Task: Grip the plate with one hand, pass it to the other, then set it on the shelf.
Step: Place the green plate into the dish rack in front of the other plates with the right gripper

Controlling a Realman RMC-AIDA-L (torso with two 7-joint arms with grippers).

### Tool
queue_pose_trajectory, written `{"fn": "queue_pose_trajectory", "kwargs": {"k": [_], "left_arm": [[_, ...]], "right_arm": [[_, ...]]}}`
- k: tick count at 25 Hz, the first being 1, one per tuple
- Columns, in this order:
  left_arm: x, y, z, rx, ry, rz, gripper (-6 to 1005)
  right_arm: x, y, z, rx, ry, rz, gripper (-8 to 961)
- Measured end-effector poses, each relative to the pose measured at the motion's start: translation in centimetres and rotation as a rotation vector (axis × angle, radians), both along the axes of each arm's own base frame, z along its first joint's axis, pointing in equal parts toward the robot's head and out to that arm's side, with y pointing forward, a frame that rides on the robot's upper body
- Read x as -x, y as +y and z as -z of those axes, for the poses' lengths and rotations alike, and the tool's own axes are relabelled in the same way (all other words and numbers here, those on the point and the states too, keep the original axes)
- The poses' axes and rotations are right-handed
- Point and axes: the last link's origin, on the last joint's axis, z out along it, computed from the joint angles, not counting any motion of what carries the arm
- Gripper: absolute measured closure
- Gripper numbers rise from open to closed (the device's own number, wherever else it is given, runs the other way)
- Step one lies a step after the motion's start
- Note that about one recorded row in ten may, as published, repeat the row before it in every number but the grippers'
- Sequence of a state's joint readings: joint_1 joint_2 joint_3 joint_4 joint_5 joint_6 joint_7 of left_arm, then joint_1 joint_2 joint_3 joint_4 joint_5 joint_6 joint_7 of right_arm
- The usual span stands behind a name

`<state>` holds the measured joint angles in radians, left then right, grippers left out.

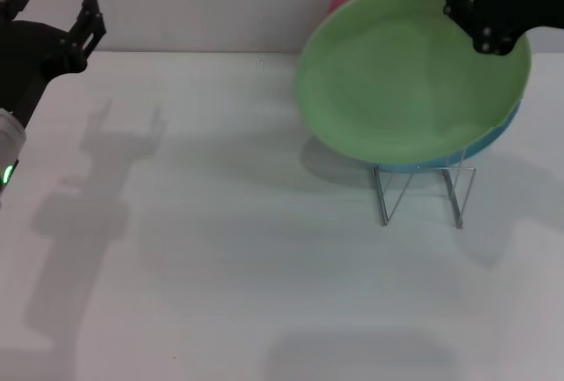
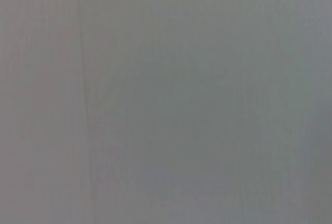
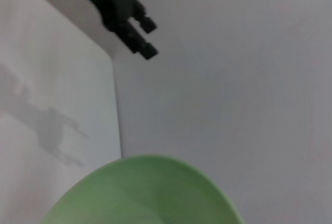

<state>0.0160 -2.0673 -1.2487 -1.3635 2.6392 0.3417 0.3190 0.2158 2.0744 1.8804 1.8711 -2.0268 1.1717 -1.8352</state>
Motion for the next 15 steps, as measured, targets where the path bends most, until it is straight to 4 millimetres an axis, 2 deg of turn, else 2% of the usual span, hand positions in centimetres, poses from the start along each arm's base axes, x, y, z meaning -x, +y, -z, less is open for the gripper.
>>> {"fn": "queue_pose_trajectory", "kwargs": {"k": [15], "left_arm": [[-0.8,0.0,0.8,0.023,-0.004,0.021,206]], "right_arm": [[-1.3,-0.2,-0.3,-0.013,-0.049,-0.008,916]]}}
